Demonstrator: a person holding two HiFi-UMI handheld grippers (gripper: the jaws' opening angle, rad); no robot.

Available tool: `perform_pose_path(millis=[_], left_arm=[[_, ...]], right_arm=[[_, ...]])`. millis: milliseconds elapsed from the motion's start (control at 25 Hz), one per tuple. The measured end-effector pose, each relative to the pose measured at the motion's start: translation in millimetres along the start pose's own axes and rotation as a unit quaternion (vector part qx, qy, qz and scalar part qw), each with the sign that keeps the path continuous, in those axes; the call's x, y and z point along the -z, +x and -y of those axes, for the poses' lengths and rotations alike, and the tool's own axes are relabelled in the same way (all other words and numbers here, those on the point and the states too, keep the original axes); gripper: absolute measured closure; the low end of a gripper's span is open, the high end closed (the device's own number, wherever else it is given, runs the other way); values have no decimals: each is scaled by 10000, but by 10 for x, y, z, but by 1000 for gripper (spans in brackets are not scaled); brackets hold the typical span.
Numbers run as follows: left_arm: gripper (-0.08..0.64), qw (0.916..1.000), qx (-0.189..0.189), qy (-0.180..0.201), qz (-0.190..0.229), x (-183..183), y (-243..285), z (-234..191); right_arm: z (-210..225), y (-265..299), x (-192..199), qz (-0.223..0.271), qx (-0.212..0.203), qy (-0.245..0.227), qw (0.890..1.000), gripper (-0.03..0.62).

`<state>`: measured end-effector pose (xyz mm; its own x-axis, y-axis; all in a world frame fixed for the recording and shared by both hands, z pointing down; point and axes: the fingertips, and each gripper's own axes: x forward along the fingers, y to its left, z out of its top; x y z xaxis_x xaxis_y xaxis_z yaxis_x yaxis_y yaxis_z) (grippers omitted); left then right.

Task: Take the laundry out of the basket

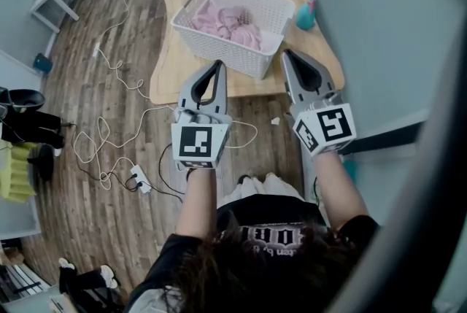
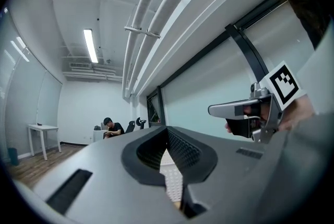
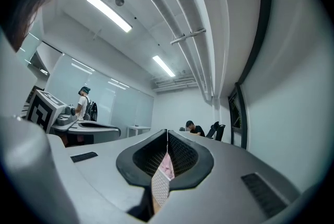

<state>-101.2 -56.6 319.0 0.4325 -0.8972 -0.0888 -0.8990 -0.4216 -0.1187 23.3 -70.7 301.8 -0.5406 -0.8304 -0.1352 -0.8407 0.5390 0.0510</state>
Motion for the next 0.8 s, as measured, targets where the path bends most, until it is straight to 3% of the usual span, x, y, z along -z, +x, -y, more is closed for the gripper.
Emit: perform_pose_path(millis=[480,800], left_arm=[[569,9994,306,-110,-115,179,416,-246],[569,9996,258,-65,-127,215,840,-381]], right_arm=[[124,436,68,-75,134,-84,9998,565],[429,783,155,-96,58,-16,9999,565]])
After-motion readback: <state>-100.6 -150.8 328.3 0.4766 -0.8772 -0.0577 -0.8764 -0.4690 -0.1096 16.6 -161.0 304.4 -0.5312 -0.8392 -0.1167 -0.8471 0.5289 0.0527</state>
